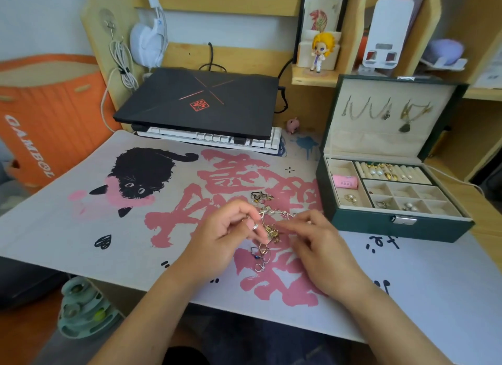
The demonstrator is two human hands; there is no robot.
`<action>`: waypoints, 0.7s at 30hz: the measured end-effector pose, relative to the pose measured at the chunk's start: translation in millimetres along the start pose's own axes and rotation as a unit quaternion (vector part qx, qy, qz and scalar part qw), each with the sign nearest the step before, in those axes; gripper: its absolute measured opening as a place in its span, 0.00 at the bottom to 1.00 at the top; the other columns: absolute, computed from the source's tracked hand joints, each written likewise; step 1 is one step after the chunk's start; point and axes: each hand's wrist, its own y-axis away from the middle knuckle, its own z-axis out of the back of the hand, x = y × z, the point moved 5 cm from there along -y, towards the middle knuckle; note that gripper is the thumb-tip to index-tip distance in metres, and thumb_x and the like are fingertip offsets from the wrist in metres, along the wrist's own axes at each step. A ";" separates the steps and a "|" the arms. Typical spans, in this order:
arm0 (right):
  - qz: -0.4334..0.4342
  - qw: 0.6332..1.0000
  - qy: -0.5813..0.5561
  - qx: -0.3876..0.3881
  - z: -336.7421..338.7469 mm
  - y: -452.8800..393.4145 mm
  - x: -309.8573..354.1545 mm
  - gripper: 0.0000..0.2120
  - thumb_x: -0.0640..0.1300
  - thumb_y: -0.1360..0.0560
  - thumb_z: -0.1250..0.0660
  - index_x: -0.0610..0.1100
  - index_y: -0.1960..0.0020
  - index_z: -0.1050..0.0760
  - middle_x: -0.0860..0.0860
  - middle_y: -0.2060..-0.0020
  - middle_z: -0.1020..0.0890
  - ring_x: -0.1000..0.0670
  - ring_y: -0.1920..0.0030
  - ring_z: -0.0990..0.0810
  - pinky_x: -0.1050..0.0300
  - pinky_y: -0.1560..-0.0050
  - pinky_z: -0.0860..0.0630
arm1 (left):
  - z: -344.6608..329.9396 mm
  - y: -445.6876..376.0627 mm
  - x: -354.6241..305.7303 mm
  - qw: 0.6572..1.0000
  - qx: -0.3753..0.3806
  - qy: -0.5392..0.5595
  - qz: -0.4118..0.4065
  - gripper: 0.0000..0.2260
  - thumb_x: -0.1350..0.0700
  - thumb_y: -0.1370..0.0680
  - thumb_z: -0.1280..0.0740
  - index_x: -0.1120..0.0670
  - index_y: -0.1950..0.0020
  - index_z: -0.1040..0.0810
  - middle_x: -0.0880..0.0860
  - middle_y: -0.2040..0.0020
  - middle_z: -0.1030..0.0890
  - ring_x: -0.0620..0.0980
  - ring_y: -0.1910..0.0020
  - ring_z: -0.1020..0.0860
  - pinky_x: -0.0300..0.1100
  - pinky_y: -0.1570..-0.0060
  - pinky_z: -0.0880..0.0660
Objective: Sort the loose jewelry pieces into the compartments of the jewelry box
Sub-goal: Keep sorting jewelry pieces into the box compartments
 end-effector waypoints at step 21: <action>0.096 0.983 0.149 -0.037 -31.0 -10.5 32.1 0.09 0.43 0.24 0.30 0.54 0.46 0.18 0.54 0.56 0.25 0.46 0.65 0.21 0.51 0.70 0.24 | 21.1 -5.9 19.3 0.979 -0.178 -0.018 0.101 0.11 0.64 0.16 0.40 0.53 0.50 0.21 0.52 0.59 0.14 0.45 0.61 0.15 0.42 0.55 0.25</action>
